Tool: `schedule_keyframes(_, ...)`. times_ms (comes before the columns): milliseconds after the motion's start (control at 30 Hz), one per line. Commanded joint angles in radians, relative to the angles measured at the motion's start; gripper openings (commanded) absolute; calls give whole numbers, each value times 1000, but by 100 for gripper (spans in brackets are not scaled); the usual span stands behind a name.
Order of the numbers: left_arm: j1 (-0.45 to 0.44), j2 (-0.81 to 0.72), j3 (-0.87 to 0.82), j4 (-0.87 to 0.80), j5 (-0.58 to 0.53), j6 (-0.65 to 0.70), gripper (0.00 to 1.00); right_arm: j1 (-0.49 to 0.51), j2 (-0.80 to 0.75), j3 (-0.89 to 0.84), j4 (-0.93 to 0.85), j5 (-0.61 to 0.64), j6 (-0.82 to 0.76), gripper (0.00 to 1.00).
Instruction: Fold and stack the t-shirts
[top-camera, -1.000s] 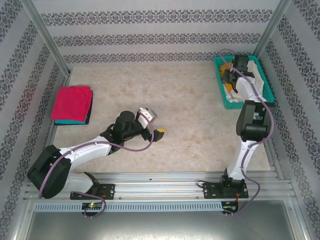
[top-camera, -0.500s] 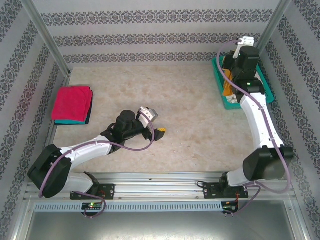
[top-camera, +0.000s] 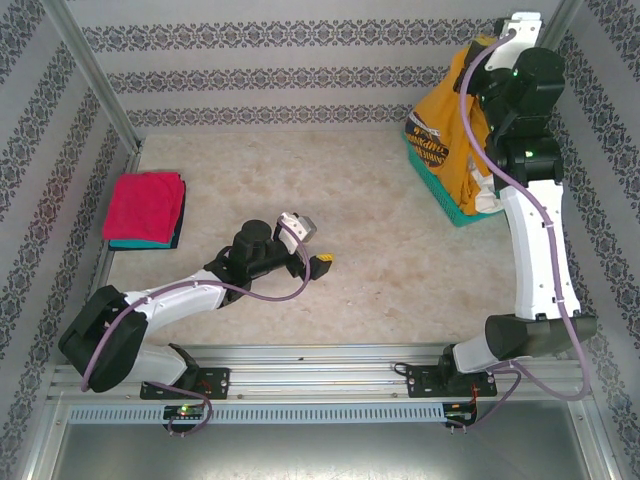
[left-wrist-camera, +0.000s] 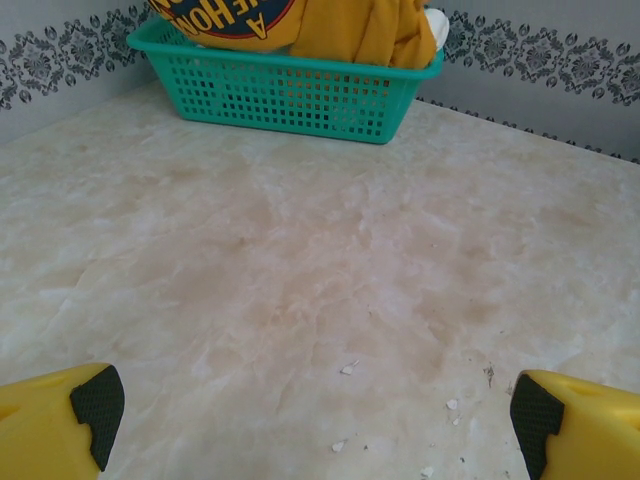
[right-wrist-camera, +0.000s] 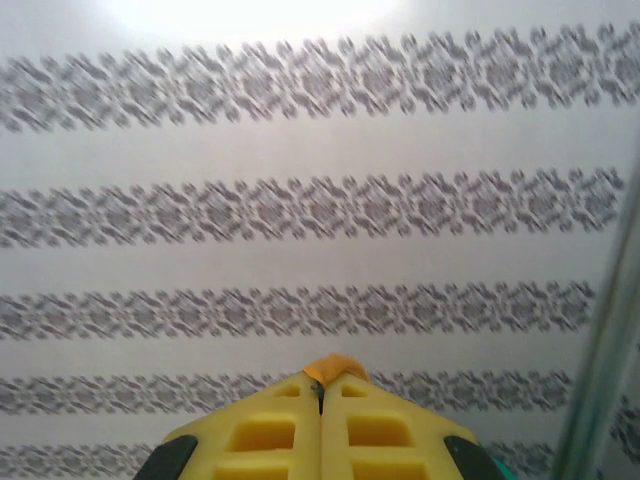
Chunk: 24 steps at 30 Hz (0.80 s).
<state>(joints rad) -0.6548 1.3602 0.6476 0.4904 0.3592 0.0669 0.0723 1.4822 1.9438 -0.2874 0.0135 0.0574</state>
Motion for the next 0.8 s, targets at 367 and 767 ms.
schedule_keyframes(367, -12, 24, 93, 206, -75, -118, 100, 111, 4, 157, -19, -499, 242, 0)
schedule_keyframes(767, 15, -61, 57, 197, -181, -183, 100, 293, 186, 84, -35, -617, 258, 21)
